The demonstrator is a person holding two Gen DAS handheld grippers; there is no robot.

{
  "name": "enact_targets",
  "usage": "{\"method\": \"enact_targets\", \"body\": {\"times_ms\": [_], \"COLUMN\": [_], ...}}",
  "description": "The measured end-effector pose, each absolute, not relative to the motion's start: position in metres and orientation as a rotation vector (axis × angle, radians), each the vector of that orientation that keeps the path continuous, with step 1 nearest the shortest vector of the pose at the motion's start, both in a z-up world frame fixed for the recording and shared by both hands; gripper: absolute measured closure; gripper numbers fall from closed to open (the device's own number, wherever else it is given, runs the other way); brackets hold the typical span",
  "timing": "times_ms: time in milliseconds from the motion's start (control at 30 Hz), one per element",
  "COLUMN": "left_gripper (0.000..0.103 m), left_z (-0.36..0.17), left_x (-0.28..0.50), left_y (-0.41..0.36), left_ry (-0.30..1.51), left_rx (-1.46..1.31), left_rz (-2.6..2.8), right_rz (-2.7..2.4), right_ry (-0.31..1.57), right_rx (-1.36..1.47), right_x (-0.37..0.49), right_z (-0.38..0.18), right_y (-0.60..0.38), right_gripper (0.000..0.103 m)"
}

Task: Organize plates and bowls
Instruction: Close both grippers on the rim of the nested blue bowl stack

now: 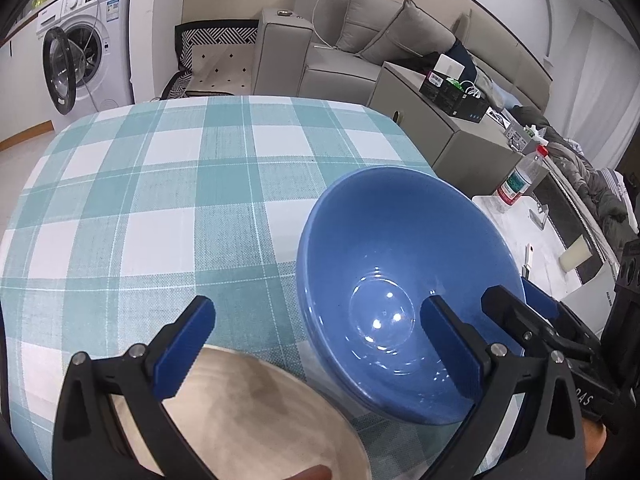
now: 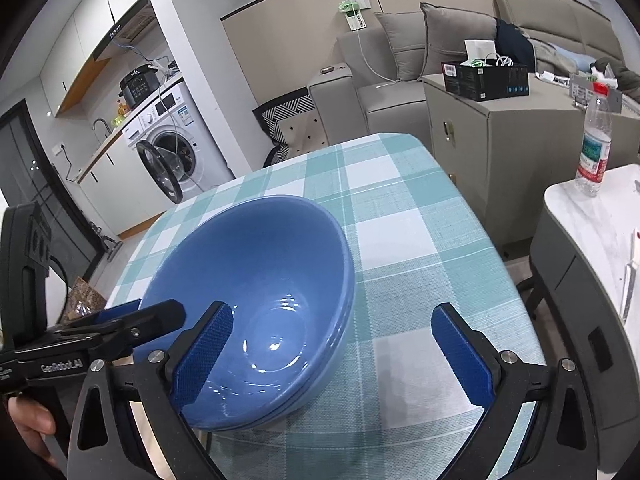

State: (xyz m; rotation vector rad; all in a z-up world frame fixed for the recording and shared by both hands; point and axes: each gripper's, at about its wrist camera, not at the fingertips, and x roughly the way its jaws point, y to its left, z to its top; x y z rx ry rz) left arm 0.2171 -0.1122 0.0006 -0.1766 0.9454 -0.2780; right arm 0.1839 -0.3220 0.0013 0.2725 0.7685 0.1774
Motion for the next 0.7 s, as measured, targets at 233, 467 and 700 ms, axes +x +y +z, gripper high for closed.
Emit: {"method": "enact_targets", "body": {"times_ms": [233,467,700], "left_gripper": [0.02,0.044,0.055], "left_z": [-0.003,-0.004,-0.003], "left_x": [0.219,0.217,0.214], "left_y": [-0.117,-0.121,-0.123], "left_ry": [0.963,0.984,0.989], "left_rx": [-0.201,-0.201,-0.173], "left_rz": [-0.336,-0.363,-0.367], "right_rz": [0.197,0.233,0.263], "right_ry": [0.809,0.83,0.839], "right_rx": [0.341,0.352,0.334], "right_x": [0.189,0.19,0.188], "right_z": [-0.006,-0.007,-0.007], "right_y": [-0.333,-0.333,-0.328], "right_gripper": [0.033,0.047,0.061]}}
